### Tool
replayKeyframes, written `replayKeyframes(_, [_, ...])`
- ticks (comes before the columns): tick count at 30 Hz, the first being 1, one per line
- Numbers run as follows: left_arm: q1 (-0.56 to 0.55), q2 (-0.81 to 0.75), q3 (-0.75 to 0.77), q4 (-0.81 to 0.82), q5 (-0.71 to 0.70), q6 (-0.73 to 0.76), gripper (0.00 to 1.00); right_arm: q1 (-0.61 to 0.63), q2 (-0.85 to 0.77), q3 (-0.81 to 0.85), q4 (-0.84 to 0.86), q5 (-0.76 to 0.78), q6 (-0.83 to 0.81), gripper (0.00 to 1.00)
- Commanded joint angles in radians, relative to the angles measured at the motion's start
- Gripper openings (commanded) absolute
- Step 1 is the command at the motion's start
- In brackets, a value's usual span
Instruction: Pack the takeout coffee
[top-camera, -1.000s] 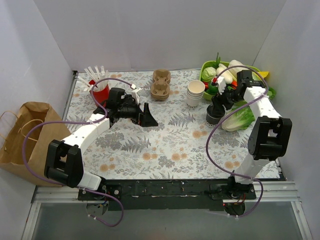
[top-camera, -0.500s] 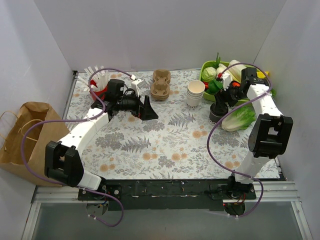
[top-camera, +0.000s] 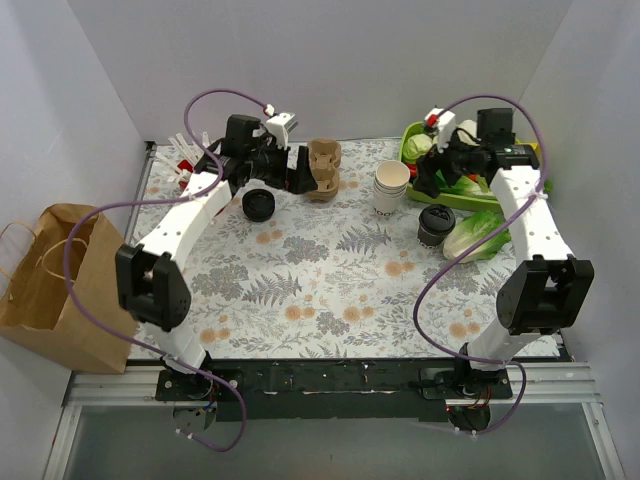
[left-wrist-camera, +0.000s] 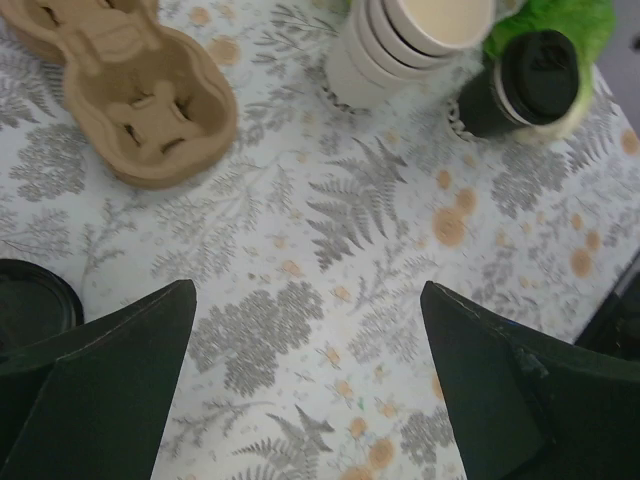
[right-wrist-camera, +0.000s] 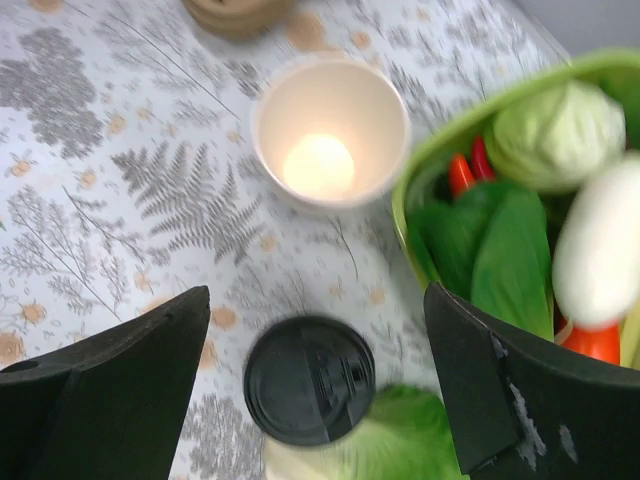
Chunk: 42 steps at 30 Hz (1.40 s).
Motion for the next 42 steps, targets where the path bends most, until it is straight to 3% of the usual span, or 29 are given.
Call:
replayKeyframes(1, [0.016,0.18,0.193,-0.081,-0.15,-0.014,0.96,0.212,-0.052,0.019,0.157,0.085,-0.002,0.93])
replayKeyframes(7, [0.018,0.355,0.322,-0.047,-0.228,0.003,0.87,0.316,0.007,0.04,0.309,0.081,0.129,0.88])
replayKeyframes(11, [0.019,0.41,0.37,-0.044,-0.141,0.049,0.81,0.323,0.079,0.072,0.315,0.069,0.171,0.85])
replayKeyframes(15, [0.019,0.407,0.349,-0.059,-0.011,0.308,0.77,0.323,0.093,0.051,0.337,0.049,0.159,0.84])
replayKeyframes(16, [0.018,0.398,0.339,-0.064,0.025,0.45,0.77,0.323,0.093,0.051,0.334,0.05,0.159,0.84])
replayKeyframes(20, [0.019,0.369,0.261,-0.025,0.082,0.76,0.77,0.321,0.078,0.04,0.322,0.023,0.154,0.84])
replayKeyframes(26, [0.018,0.473,0.39,-0.102,0.102,0.901,0.74,0.323,0.086,0.017,0.317,-0.005,0.157,0.82])
replayKeyframes(33, [0.018,0.531,0.419,-0.016,0.115,0.801,0.73,0.321,0.069,-0.044,0.32,-0.012,0.16,0.82])
replayKeyframes(38, [0.021,0.609,0.511,0.125,-0.168,0.331,0.66,0.318,0.063,-0.058,0.335,-0.02,0.18,0.82])
replayKeyframes(42, [0.029,0.643,0.559,0.097,-0.266,0.128,0.64,0.318,0.07,-0.049,0.338,-0.02,0.188,0.81])
